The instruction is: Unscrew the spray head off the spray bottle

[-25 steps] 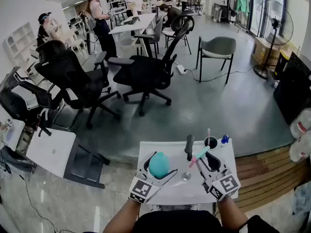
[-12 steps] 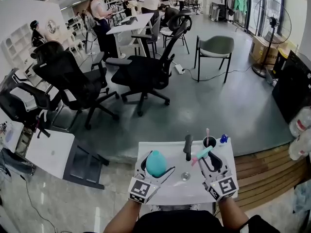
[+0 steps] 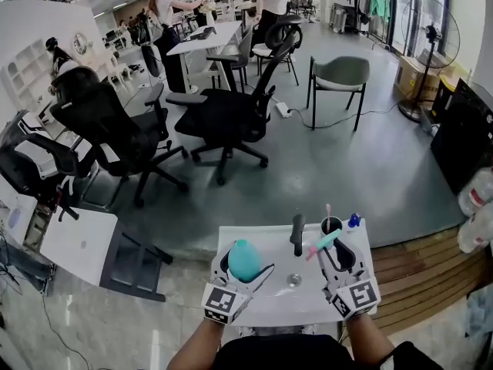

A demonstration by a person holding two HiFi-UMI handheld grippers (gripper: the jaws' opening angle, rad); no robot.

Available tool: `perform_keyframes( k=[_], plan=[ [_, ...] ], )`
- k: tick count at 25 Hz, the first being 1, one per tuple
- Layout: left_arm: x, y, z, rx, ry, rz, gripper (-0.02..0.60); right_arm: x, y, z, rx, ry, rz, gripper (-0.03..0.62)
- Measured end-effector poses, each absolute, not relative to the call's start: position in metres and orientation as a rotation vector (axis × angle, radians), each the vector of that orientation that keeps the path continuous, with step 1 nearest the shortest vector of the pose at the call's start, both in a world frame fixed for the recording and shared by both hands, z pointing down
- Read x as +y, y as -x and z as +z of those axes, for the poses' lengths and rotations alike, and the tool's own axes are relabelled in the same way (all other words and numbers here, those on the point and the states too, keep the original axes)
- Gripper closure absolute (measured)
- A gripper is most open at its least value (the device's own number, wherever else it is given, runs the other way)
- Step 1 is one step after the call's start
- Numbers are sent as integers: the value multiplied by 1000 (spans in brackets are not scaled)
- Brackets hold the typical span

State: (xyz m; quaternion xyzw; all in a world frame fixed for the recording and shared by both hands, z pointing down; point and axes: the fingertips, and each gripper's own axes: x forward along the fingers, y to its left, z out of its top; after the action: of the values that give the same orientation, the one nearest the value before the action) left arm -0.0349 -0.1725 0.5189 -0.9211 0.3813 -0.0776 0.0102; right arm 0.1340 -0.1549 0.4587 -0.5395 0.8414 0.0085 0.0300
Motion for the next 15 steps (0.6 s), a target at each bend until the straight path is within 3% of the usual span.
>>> perform_keyframes(
  k=[15],
  plan=[
    [-171,38,519,1202,2877,-254,124,-152,-127,453,2596,1651,58,451]
  ],
)
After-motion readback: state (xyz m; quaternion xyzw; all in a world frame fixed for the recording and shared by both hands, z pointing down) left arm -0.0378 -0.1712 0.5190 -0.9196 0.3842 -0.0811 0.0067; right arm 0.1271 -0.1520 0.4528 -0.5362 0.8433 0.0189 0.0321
